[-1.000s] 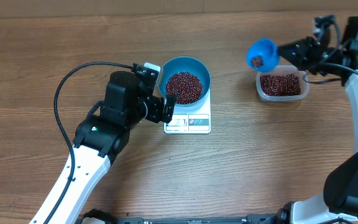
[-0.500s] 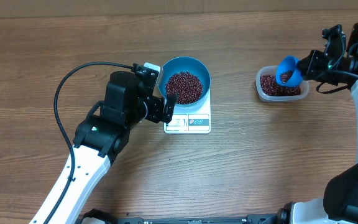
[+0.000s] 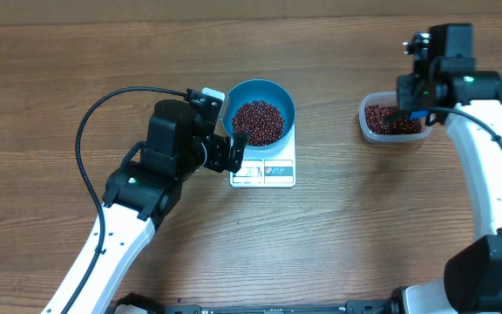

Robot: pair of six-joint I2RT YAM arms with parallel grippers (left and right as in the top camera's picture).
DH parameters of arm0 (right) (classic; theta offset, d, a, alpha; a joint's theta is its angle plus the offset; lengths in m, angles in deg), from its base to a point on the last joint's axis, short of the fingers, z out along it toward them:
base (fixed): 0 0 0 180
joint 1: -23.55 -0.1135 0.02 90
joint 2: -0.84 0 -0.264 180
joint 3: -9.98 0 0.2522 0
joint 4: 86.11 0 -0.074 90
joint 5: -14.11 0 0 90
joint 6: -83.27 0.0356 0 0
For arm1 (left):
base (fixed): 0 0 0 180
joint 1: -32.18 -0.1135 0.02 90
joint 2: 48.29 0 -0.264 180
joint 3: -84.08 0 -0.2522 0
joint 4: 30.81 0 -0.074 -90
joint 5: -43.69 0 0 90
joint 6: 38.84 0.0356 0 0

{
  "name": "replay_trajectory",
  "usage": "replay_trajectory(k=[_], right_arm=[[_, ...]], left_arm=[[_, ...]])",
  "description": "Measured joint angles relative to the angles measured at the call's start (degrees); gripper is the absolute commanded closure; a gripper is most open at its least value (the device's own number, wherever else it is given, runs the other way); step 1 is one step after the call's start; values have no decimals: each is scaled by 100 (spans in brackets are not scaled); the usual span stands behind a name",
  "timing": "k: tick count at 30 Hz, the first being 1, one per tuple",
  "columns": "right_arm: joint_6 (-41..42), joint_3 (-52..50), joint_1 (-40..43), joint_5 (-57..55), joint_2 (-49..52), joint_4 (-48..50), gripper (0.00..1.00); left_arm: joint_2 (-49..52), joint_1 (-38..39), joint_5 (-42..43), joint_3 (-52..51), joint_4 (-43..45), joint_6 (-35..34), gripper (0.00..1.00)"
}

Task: Scoop item into bowl and weigh 150g on scale
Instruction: 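Move the scoop right and lower it back into the bean tub, then lay the blue scoop down in the tub with the right gripper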

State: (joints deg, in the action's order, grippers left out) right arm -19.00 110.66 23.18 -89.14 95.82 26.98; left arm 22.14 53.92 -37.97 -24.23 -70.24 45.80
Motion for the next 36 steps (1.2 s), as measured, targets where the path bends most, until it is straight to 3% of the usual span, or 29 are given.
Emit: replay_trajectory(k=[9, 14, 19, 31, 36], right_arm=[[-59, 0, -492, -968, 0, 120, 96], [564, 0, -487, -994, 0, 122, 96], [1827, 0, -450, -503, 0, 107, 96], [6140, -433, -212, -109, 0, 61, 96], [7158, -719, -188, -133, 0, 330, 96]], left_arm=[[0, 0, 0, 0, 0, 0, 0], [0, 0, 0, 0, 0, 0, 0], [0, 0, 0, 0, 0, 0, 0], [0, 0, 0, 0, 0, 0, 0], [0, 0, 0, 0, 0, 0, 0]])
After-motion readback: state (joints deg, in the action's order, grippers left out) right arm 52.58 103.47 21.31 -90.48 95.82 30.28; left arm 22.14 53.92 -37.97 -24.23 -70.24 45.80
